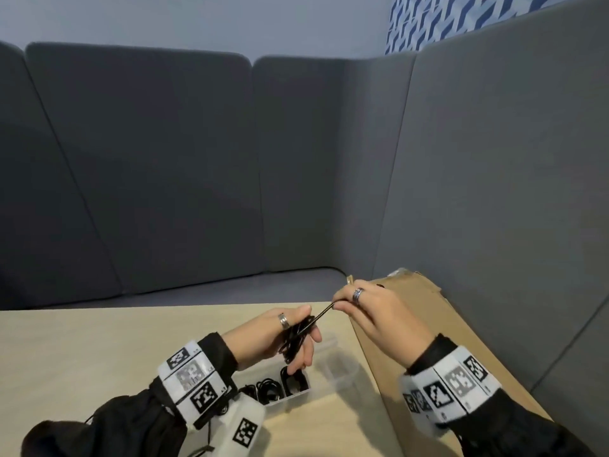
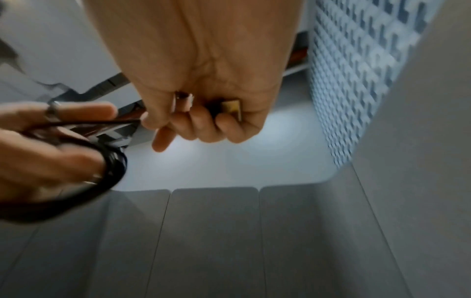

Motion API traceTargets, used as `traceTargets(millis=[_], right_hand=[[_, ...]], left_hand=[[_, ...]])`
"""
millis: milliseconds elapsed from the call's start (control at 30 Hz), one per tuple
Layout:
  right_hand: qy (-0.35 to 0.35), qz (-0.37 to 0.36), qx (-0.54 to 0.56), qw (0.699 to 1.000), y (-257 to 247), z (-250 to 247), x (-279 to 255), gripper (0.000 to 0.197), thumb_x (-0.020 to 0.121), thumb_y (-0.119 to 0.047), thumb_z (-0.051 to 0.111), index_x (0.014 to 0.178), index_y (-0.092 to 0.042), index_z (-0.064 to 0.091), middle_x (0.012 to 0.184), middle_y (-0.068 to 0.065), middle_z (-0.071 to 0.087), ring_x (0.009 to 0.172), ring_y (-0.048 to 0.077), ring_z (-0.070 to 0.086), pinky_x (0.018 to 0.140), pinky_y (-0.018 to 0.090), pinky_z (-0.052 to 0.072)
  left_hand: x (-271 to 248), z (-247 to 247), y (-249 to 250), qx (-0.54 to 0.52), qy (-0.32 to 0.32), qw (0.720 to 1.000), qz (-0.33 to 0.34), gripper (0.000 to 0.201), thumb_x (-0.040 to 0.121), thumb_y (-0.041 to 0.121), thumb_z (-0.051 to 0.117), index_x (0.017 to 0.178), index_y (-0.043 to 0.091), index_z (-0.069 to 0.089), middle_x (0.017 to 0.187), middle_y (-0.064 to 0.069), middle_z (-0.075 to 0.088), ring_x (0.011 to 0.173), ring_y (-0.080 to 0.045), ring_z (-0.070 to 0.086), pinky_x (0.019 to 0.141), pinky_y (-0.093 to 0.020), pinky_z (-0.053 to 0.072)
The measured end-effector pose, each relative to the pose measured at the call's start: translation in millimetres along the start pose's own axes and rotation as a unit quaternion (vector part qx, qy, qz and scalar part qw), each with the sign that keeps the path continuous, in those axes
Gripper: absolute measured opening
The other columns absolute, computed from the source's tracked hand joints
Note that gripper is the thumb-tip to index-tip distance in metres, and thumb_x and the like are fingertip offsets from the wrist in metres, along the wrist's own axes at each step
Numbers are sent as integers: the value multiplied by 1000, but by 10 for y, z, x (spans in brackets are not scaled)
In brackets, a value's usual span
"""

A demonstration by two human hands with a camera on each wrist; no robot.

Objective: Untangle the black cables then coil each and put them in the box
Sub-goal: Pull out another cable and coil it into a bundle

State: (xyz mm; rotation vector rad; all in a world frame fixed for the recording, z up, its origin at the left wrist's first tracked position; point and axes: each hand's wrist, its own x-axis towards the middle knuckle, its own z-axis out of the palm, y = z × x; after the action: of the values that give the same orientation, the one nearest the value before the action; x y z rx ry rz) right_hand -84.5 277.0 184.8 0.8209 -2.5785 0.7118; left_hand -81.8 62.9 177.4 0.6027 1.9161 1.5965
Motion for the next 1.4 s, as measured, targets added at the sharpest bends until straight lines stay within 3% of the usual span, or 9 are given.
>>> traceTargets(millis=[133,200,400,533,667,867,1033,1267,1400], right_hand=[[-59,24,160,985,21,105,49,25,94,-36,41,97,-25,63,84,-19,62,79,-6,56,75,9,38],[-61,42,251,965,-38,239,9,22,95,-34,40,101,-32,61,83,-10,64,70,-1,53,69,10,39],[-133,163,580,787,-180,455,-139,49,88,-56,42,80,-9,46,56,2,34,51,12,25,48,20,25],[-97,127,516,841,-179,469,-188,33,79,-66,51,71,-33,52,62,12,37,48,6,28,46,17,23],[-63,119,387,912,-92,419,-221,22,88,-46,48,74,-30,53,62,-11,52,55,-1,43,55,12,34],[-81,122,257,955,-43,518,-333,17,89,-49,45,82,-35,52,75,10,58,70,21,51,69,38,42],[-110,116,290,943,-65,416,-324,17,89,-46,44,88,-33,54,66,-16,54,63,0,45,62,20,35],[-148,122,542,818,-187,216,-246,48,74,-66,60,82,-19,50,51,-17,35,46,1,29,46,13,26],[-154,118,575,795,-241,159,-211,48,72,-67,61,79,-21,48,51,-16,33,44,2,27,46,13,26]], left_hand=[[-8,76,70,-146,-66,986,46,26,91,26,43,81,5,53,50,-3,58,32,-9,41,52,-22,45],[-10,82,66,-190,-67,978,59,24,90,24,45,79,4,53,45,0,56,31,-8,41,52,-22,49],[1,46,-11,-231,-82,967,73,24,82,30,63,77,6,62,51,-4,63,38,-11,55,55,-23,51],[17,29,-22,-176,-27,983,51,17,87,17,54,80,5,63,63,-7,66,49,-15,62,55,-21,49],[13,23,-93,-46,7,997,66,9,89,11,59,94,6,63,80,0,63,71,-9,60,71,-20,47],[47,7,-270,273,83,957,59,3,92,27,55,90,29,54,90,5,43,90,-7,47,88,-26,42],[-12,69,-206,377,75,918,103,13,95,37,45,88,27,43,89,11,36,85,4,35,78,-11,31],[-149,189,105,97,43,986,130,31,75,47,54,83,18,48,80,10,40,71,4,43,69,-13,35],[-203,148,209,223,38,968,103,32,76,56,42,88,27,49,83,16,33,88,-1,36,87,-22,28]])
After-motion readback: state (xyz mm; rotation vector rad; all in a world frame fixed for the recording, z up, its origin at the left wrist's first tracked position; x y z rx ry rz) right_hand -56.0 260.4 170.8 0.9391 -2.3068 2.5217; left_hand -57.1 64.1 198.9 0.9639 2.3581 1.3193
